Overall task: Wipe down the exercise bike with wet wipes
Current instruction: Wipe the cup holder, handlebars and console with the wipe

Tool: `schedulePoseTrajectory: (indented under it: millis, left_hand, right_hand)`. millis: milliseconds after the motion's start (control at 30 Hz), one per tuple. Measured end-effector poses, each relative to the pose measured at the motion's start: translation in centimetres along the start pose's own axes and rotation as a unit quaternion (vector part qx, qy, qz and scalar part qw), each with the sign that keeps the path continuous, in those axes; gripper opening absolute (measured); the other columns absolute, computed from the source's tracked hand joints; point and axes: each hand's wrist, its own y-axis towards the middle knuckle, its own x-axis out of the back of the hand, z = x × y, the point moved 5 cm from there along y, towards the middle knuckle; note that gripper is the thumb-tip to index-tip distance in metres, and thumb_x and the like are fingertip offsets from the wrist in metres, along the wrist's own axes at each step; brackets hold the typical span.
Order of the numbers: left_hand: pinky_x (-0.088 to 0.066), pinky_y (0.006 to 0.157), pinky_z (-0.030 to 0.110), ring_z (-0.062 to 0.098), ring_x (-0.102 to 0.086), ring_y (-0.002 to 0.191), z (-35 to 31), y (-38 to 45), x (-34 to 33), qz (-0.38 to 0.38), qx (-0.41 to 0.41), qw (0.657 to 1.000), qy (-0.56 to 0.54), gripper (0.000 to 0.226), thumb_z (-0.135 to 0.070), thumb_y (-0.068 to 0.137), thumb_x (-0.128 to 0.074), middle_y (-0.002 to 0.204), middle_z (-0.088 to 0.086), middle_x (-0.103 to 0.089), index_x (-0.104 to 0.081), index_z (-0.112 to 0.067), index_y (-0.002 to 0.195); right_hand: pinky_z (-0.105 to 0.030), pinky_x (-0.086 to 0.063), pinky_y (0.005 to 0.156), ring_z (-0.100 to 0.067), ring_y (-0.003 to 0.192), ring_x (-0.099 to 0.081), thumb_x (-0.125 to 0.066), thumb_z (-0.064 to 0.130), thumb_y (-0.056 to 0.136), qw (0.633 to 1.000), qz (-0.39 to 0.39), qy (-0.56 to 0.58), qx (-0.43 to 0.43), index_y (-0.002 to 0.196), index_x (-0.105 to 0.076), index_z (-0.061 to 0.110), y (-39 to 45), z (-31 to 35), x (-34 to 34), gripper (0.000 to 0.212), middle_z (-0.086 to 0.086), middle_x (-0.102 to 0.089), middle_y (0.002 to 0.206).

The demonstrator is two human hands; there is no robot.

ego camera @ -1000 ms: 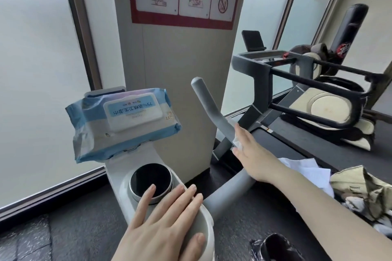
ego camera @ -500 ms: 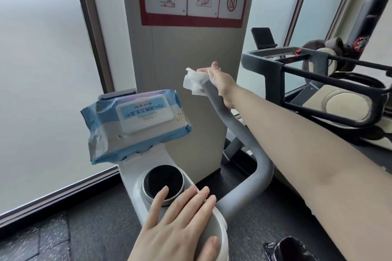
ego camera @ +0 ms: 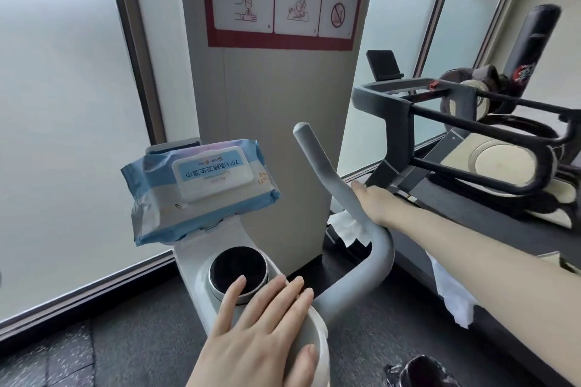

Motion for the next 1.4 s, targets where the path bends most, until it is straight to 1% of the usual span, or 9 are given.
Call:
schedulePoseTrajectory:
  millis: [133, 333, 500, 700, 967, 1033, 1133, 1233, 1400]
  left_hand:
    - [-0.031, 0.099, 0.041, 0.002, -0.048, 0.120, 0.1, 0.0, -0.2, -0.005, 0.000, 1.000, 0.003, 0.050, -0.045, 0.073, -0.046, 0.126, -0.017, -0.064, -0.072, -0.031, 0.114]
    - [-0.034, 0.095, 0.040, 0.002, -0.048, 0.120, 0.1, 0.0, 0.0, -0.012, -0.001, 1.000, 0.007, 0.047, -0.044, 0.078, -0.043, 0.125, -0.016, -0.064, -0.073, -0.032, 0.112]
    - [-0.036, 0.092, 0.037, 0.003, -0.055, 0.121, 0.2, 0.1, 0.2, 0.001, -0.003, 1.000, 0.002, 0.046, -0.046, 0.079, -0.043, 0.127, -0.017, -0.063, -0.072, -0.033, 0.113]
    - [-0.033, 0.098, 0.041, 0.004, -0.056, 0.121, 0.2, -0.2, 0.3, 0.047, 0.001, 0.999, 0.005, 0.052, -0.050, 0.077, -0.045, 0.131, -0.017, -0.060, -0.069, -0.032, 0.119]
    - [-0.027, 0.105, 0.044, 0.002, -0.044, 0.128, 0.0, -0.4, 0.3, 0.077, 0.010, 0.997, 0.015, 0.052, -0.049, 0.082, -0.043, 0.136, -0.016, -0.057, -0.065, -0.030, 0.126]
    - [-0.025, 0.106, 0.044, 0.003, -0.042, 0.129, 0.0, -0.4, 0.3, 0.085, 0.014, 0.996, 0.019, 0.053, -0.049, 0.084, -0.042, 0.137, -0.015, -0.056, -0.063, -0.029, 0.128]
    - [-0.025, 0.107, 0.045, 0.004, -0.042, 0.131, -0.1, -0.5, 0.4, 0.095, 0.021, 0.995, 0.023, 0.053, -0.049, 0.086, -0.040, 0.139, -0.015, -0.055, -0.061, -0.028, 0.130]
    - [-0.023, 0.108, 0.044, 0.005, -0.045, 0.133, -0.1, -0.7, 0.5, 0.113, 0.028, 0.993, 0.028, 0.053, -0.049, 0.089, -0.038, 0.141, -0.015, -0.052, -0.058, -0.029, 0.133]
    - [-0.015, 0.114, 0.036, 0.006, -0.036, 0.137, -0.2, -0.8, 0.6, 0.126, 0.037, 0.991, 0.040, 0.060, -0.050, 0.092, -0.035, 0.146, -0.005, -0.047, -0.053, -0.018, 0.139]
  right_hand:
    - [-0.041, -0.046, 0.092, -0.035, 0.114, -0.055, -0.028, 0.019, 0.104, 0.990, -0.057, -0.123, 0.025, 0.128, -0.042, 0.005, -0.9, 2.7, -0.9, 0.031, -0.019, -0.049, 0.127]
    - [-0.042, -0.041, 0.095, -0.034, 0.120, -0.051, -0.025, 0.045, 0.102, 0.973, -0.186, 0.079, 0.108, 0.135, -0.037, 0.010, 3.8, 10.4, -1.4, 0.050, -0.013, -0.048, 0.137]
    - [-0.038, -0.044, 0.093, -0.029, 0.120, -0.041, -0.040, 0.019, 0.100, 0.914, -0.271, -0.131, 0.273, 0.151, -0.015, 0.014, 3.8, 14.3, -0.8, 0.057, -0.011, -0.031, 0.144]
    - [-0.040, -0.045, 0.092, -0.031, 0.115, -0.051, -0.043, 0.021, 0.099, 0.934, -0.249, -0.084, 0.244, 0.153, 0.005, 0.011, 3.7, 10.7, -1.6, 0.072, -0.015, -0.039, 0.138]
    - [-0.035, -0.042, 0.088, -0.034, 0.115, -0.049, -0.032, 0.018, 0.101, 0.983, -0.061, -0.117, 0.124, 0.127, -0.037, 0.002, -2.3, 0.2, -1.6, 0.031, -0.020, -0.044, 0.128]
    - [-0.038, -0.035, 0.105, -0.036, 0.133, -0.029, -0.029, 0.012, 0.100, 0.973, -0.048, -0.164, 0.158, 0.140, -0.029, -0.005, -4.5, -1.8, -2.6, 0.043, -0.028, -0.021, 0.147]
    - [-0.037, -0.007, 0.121, -0.012, 0.147, 0.004, -0.031, 0.028, 0.105, 0.979, -0.008, -0.064, 0.192, 0.154, -0.009, 0.018, -8.5, -3.4, -2.6, 0.055, 0.005, 0.009, 0.161]
    - [-0.027, -0.003, 0.120, -0.001, 0.145, 0.014, -0.029, 0.033, 0.104, 0.969, -0.073, -0.023, 0.235, 0.150, -0.025, 0.031, -12.5, -4.7, -3.9, 0.046, 0.021, -0.009, 0.157]
    - [-0.033, -0.006, 0.120, -0.010, 0.146, -0.018, -0.032, 0.031, 0.101, 0.891, -0.110, -0.027, 0.440, 0.146, -0.039, 0.023, -18.7, -1.4, -9.3, 0.046, 0.011, -0.035, 0.152]
